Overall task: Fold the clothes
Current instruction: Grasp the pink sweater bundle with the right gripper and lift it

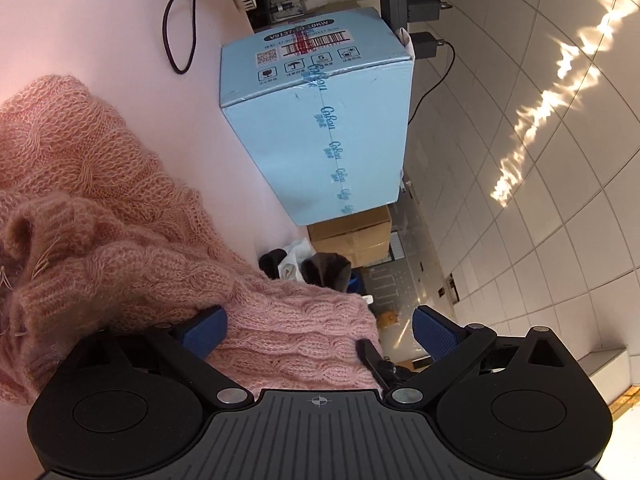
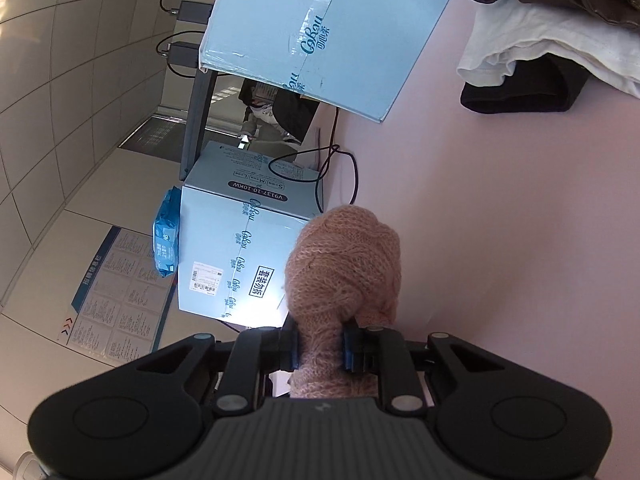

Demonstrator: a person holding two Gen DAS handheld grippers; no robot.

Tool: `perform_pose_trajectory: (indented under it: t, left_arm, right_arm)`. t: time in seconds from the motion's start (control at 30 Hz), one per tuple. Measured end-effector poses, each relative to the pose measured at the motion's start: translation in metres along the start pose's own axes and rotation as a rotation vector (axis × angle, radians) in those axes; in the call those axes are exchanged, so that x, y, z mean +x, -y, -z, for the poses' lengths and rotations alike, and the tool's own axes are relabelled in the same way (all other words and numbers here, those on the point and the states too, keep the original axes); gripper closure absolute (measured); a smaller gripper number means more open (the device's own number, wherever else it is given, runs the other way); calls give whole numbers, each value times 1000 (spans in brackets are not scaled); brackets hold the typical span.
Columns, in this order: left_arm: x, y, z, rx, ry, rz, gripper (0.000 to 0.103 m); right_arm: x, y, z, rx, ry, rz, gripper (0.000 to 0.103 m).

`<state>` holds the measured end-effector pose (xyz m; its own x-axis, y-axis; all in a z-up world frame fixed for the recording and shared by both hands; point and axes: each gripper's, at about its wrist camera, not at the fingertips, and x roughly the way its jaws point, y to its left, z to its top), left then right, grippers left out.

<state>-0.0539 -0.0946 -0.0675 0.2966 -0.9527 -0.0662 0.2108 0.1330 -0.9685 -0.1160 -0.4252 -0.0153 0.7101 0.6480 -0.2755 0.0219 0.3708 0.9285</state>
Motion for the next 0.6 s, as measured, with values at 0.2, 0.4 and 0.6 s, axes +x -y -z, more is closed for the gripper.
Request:
perform_pose_trajectory:
  t: [0.2,0.4,0.6]
  left_arm:
    - [-13,-17,-5,-129,67,92,2]
    - [-58,-29,-3,-249,225,200,3]
    - [-135,-8,6,-94,434,143,3]
  right_arm:
    - [49,-43,12,-80,-79,-73,80]
    - [100,-68,31,-168,-148,-72,76]
    - [148,-83,55,-291,-235,-20,55]
